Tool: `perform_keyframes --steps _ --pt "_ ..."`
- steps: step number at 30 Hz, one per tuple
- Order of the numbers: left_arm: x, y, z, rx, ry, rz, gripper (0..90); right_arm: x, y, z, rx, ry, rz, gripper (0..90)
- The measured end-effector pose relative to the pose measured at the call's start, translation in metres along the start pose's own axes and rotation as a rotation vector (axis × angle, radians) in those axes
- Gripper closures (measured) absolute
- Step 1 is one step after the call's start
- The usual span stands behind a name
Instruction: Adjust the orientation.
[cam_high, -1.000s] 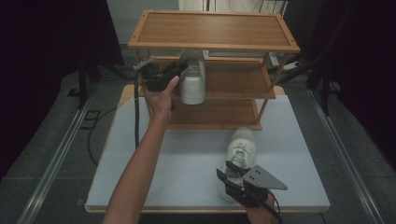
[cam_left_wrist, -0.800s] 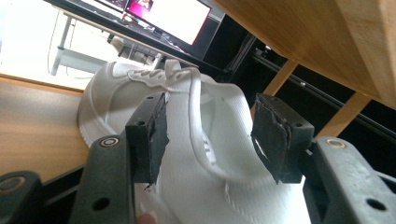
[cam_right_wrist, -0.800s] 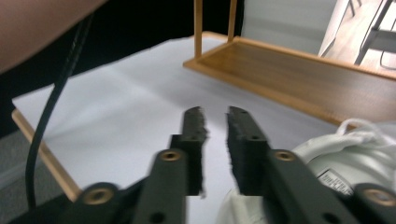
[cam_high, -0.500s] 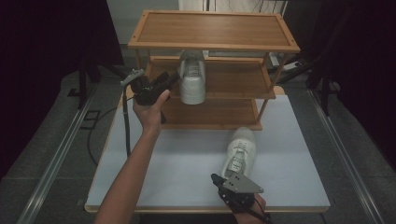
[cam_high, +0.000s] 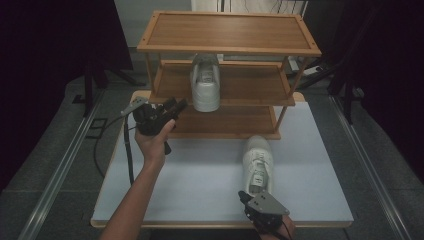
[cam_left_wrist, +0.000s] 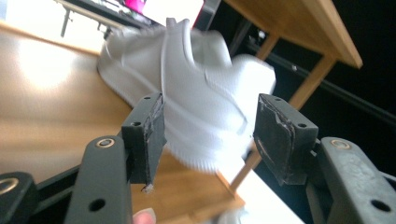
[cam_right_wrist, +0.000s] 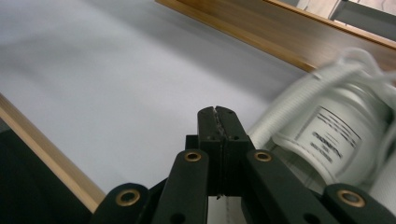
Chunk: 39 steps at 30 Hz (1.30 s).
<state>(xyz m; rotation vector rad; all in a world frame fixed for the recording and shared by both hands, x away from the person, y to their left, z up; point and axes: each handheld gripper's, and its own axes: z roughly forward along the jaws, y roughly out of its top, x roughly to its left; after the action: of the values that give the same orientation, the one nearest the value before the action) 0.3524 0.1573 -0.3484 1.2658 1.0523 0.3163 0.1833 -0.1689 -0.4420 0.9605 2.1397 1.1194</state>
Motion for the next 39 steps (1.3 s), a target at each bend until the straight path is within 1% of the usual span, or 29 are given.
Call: perform_keyframes --steps 4,6,9,10,13,14,16,18,19,20,21,23,25,27,30,34,35,37,38,39 --pt "-0.002 -0.018 -0.012 0.023 -0.01 0.006 42.5 -0.008 -0.009 -0.012 -0.003 -0.011 0.02 88.8" --pt "0.001 -0.028 -0.017 0.045 0.002 0.004 42.2 -0.013 -0.013 -0.018 -0.001 -0.023 0.029 88.7" --pt "0.009 -0.044 -0.026 0.065 0.004 -0.04 42.2 -0.02 -0.02 -0.027 -0.003 -0.039 0.043 87.2" --pt "0.012 -0.051 -0.03 0.069 0.008 -0.052 42.2 -0.022 -0.022 -0.03 -0.002 -0.044 0.046 87.0" --pt "0.018 -0.065 -0.04 0.082 0.009 -0.083 42.3 -0.031 -0.027 -0.036 -0.001 -0.057 0.067 86.9" --pt "0.02 -0.07 -0.043 0.088 0.009 -0.09 42.3 -0.034 -0.028 -0.038 0.001 -0.06 0.073 86.6" --pt "0.022 -0.079 -0.05 0.105 0.01 -0.091 42.3 -0.038 -0.03 -0.041 0.007 -0.057 0.09 83.9" --pt "0.024 -0.085 -0.055 0.115 0.015 -0.091 42.3 -0.04 -0.03 -0.041 0.002 -0.03 0.105 80.3" --pt "0.025 -0.086 -0.056 0.124 0.02 -0.087 42.3 -0.04 -0.03 -0.041 -0.011 -0.011 0.105 79.5" --pt "0.026 -0.087 -0.058 0.134 0.02 -0.079 42.2 -0.04 -0.029 -0.041 -0.028 0.011 0.106 78.0" --pt "0.026 -0.088 -0.06 0.139 0.029 -0.067 42.1 -0.04 -0.026 -0.041 -0.046 0.03 0.106 75.8" --pt "0.027 -0.089 -0.063 0.141 0.036 -0.057 42.0 -0.042 -0.019 -0.043 -0.083 0.045 0.102 69.1" --pt "0.029 -0.089 -0.065 0.149 0.035 -0.06 41.9 -0.047 -0.01 -0.043 -0.126 0.059 0.1 63.3" --pt "0.029 -0.09 -0.066 0.148 0.037 -0.059 42.0 -0.054 0.0 -0.041 -0.14 0.052 0.094 59.5" --pt "0.028 -0.09 -0.067 0.156 0.037 -0.044 41.8 -0.068 0.013 -0.036 -0.162 0.057 0.114 55.6" --pt "0.027 -0.093 -0.068 0.167 0.04 -0.037 41.4 -0.083 0.025 -0.029 -0.191 0.06 0.134 52.6" --pt "0.026 -0.094 -0.069 0.174 0.039 -0.04 41.4 -0.087 0.027 -0.025 -0.194 0.059 0.135 51.0" --pt "0.026 -0.098 -0.071 0.196 0.031 -0.044 40.8 -0.096 0.029 -0.015 -0.179 0.057 0.133 48.7" --pt "0.026 -0.099 -0.071 0.202 0.032 -0.042 40.6 -0.101 0.029 -0.009 -0.173 0.047 0.138 47.9" --pt "0.026 -0.1 -0.072 0.208 0.036 -0.04 40.5 -0.105 0.028 -0.006 -0.17 0.047 0.147 47.5"
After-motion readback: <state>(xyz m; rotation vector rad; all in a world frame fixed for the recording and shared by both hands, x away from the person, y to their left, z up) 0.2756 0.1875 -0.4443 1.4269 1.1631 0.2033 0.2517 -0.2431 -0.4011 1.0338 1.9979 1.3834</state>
